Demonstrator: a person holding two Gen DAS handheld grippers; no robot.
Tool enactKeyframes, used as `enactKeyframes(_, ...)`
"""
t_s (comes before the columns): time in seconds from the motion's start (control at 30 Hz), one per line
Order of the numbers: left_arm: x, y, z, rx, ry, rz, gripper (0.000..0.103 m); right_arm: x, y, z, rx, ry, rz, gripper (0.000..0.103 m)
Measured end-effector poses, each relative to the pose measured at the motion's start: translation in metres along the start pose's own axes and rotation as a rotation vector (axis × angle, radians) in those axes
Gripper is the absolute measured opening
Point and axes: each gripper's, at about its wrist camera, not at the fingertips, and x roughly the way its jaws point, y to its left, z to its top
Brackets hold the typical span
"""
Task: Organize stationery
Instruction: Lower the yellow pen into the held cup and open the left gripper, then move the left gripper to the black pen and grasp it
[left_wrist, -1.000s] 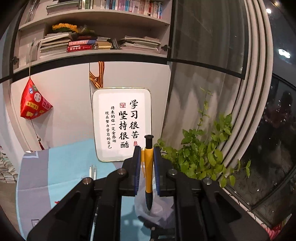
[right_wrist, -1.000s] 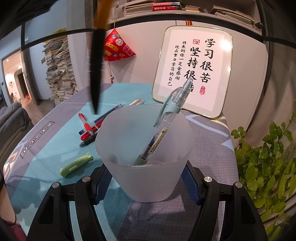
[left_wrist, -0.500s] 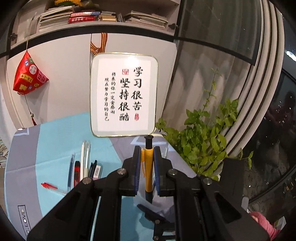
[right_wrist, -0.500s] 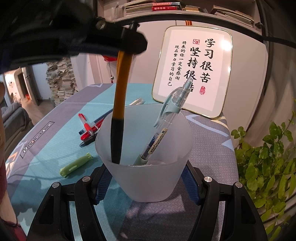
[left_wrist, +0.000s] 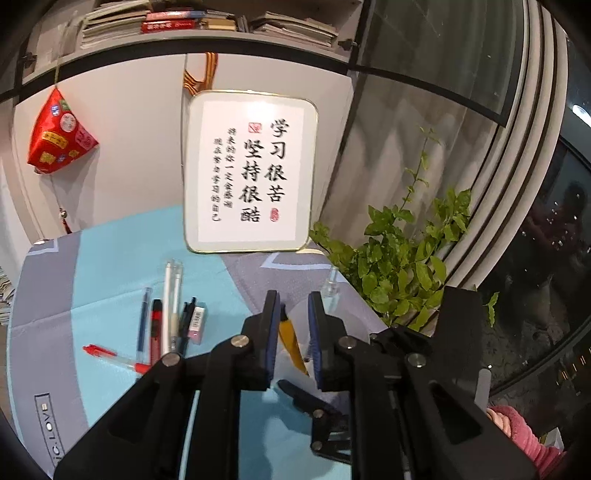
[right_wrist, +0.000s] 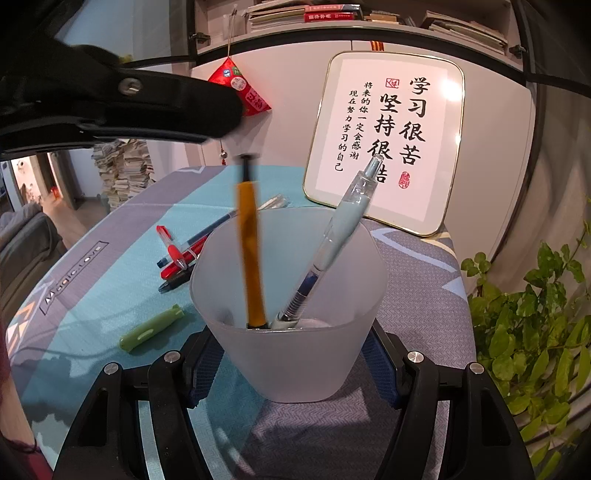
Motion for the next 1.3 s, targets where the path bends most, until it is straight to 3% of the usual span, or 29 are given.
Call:
enactKeyframes(0.07, -0.006, 0.005, -0.001, -0.007, -0.014, 0.022, 0.023, 0.0, 0.0, 0.0, 0.0, 0.0, -0.001, 0.07)
enactKeyframes(0.27, -0.014, 0.041, -0.007, -0.073, -0.005, 0.12, 0.023, 0.0, 0.0, 0.0, 0.0, 0.0, 0.0, 0.07)
enactKeyframes(0.43, -0.005, 0.068, -0.027, -0.099, 0.064, 0.173, 0.023, 0.0, 0.0, 0.0, 0.0, 0.0, 0.0, 0.07)
enactKeyframes(0.7, 0.03, 0.082, -0.07, -0.075, 0.21, 0.201, 0.022, 0.0, 0.0, 0.0, -0.001, 0.0, -0.001, 0.07)
enactKeyframes(0.9, 0.055, 0.09, -0.081, -0.046, 0.276, 0.241, 0.022, 0.001, 0.0, 0.0, 0.0, 0.003, -0.002, 0.07)
enactKeyframes(1.03, 0.058, 0.091, -0.083, -0.029, 0.266, 0.239, 0.022, 0.001, -0.001, 0.001, 0.001, 0.005, -0.001, 0.07)
enactKeyframes(1.07, 0.059, 0.092, -0.082, -0.029, 0.264, 0.236, 0.019, 0.001, -0.001, 0.001, 0.001, 0.005, -0.001, 0.07)
enactKeyframes(1.1, 0.059, 0.092, -0.082, -0.029, 0.263, 0.225, 0.008, 0.001, -0.001, 0.001, 0.001, 0.006, -0.001, 0.07)
enactKeyframes(1.3, 0.054, 0.085, -0.088, -0.018, 0.276, 0.207, 0.008, 0.001, -0.001, 0.001, 0.001, 0.006, -0.002, 0.07)
